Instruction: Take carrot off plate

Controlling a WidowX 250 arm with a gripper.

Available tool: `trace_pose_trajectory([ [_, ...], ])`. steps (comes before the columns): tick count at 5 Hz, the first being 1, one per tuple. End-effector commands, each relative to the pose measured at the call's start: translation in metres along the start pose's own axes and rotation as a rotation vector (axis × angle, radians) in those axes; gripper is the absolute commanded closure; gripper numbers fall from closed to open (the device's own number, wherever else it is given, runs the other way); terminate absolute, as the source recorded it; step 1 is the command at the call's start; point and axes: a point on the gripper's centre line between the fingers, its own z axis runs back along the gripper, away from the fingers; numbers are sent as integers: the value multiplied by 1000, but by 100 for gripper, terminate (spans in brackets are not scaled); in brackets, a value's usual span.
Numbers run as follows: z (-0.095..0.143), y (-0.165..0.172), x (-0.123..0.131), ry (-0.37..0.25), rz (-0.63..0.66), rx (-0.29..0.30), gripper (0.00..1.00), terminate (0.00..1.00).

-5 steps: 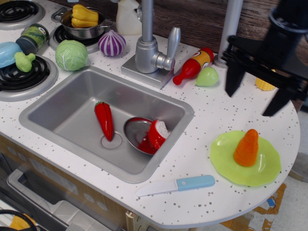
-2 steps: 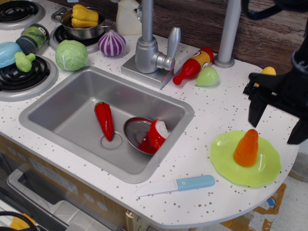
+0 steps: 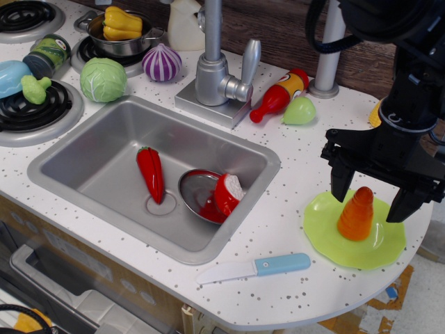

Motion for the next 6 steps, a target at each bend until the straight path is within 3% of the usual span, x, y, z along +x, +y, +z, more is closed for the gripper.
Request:
trace_pose_trajectory([
  [1,22,4,11,-43,51,-74,0,0],
  [2,22,4,13,-31,55,-85,100,0],
  [5,23,2,15,-44,54,-85,100,0],
  [6,42,21,29,-13,22,-47,100,0],
])
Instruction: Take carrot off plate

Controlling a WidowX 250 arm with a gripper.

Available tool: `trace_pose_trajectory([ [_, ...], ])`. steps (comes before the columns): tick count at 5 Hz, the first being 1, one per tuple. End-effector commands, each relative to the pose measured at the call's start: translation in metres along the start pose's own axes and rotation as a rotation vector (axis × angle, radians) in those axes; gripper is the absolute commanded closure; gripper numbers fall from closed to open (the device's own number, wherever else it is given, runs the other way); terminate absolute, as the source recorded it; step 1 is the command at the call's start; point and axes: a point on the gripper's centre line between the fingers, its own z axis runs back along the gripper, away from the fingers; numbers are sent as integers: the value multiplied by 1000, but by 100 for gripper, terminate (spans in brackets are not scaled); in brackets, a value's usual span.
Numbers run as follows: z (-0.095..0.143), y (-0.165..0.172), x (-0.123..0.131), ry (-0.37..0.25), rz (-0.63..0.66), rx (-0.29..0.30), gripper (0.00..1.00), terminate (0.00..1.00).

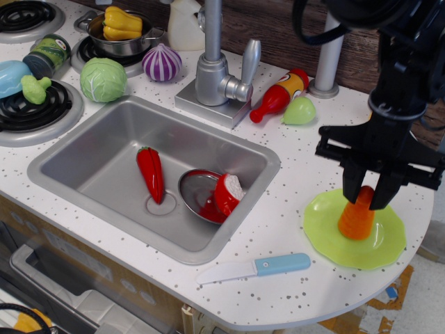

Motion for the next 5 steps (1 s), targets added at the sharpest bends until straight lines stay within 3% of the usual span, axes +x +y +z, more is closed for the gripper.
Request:
trace_pose_trajectory([
  [1,43,34,27,-55,-58,38,100,0],
  [3,36,76,49,-100,-154,52,100,0],
  [5,22,64,60,-157,-166,18,100,0],
])
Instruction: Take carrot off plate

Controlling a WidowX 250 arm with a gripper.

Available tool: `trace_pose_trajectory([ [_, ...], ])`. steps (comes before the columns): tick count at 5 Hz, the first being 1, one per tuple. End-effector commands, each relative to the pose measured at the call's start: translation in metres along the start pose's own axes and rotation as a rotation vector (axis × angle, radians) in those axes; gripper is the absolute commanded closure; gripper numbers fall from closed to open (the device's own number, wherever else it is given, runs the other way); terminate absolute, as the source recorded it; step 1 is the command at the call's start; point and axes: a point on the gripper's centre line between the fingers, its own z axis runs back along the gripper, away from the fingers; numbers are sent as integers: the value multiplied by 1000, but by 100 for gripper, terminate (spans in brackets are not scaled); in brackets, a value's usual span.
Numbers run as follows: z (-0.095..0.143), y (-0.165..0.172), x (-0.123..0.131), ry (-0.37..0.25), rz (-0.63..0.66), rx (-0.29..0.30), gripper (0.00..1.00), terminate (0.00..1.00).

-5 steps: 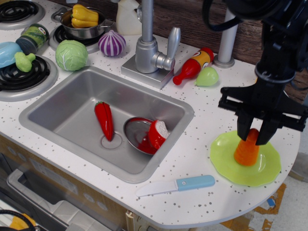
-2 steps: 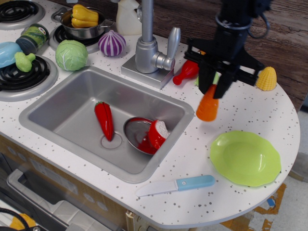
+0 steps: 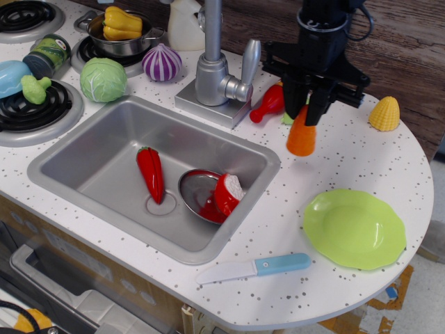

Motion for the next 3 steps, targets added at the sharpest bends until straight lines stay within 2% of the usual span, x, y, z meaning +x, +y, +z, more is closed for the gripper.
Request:
trace_pose_trajectory([
  [1,-2,-14,8,-70,-21,-30,100,0],
  [2,-9,-13,10,-61,-36,-34,100,0],
  [3,-11,-14,10,-73,-37,-34,0,100],
])
